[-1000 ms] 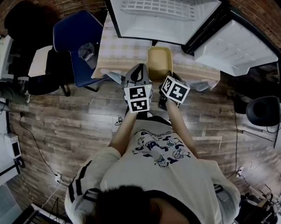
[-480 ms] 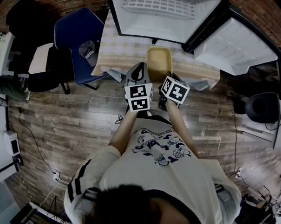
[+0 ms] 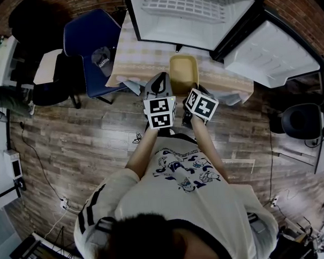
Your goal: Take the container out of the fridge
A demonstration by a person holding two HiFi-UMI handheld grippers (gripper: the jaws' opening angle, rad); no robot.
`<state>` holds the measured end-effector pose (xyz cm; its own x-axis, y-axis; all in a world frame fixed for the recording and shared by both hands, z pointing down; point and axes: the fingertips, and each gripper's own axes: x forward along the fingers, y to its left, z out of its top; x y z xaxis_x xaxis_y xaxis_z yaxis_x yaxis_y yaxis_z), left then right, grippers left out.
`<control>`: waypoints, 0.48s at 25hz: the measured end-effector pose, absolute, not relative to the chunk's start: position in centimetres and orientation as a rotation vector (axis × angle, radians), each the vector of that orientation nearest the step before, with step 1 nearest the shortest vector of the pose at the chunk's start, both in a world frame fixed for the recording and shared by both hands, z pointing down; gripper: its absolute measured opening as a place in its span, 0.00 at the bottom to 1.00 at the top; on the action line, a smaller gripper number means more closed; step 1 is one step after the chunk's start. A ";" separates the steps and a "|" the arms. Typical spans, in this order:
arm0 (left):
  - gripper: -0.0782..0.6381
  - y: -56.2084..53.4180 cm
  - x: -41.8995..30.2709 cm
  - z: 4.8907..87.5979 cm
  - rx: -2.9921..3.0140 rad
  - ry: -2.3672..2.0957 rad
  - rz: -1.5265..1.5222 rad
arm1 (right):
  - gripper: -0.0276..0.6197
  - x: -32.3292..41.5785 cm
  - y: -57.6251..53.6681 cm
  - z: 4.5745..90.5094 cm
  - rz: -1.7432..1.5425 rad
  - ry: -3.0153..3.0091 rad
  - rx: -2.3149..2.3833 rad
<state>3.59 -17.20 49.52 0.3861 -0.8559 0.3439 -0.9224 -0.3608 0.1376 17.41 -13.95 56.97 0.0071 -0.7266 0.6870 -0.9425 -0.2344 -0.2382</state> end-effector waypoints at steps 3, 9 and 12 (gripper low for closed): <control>0.14 -17.2 3.5 49.4 2.335 -1.563 0.305 | 0.11 17.5 -14.0 56.9 1.060 -1.728 1.999; 0.14 -17.1 3.6 49.7 2.332 -1.563 0.303 | 0.11 17.7 -13.9 56.8 1.058 -1.727 1.998; 0.14 -17.1 3.7 49.6 2.331 -1.565 0.305 | 0.11 17.8 -14.0 56.8 1.060 -1.728 2.000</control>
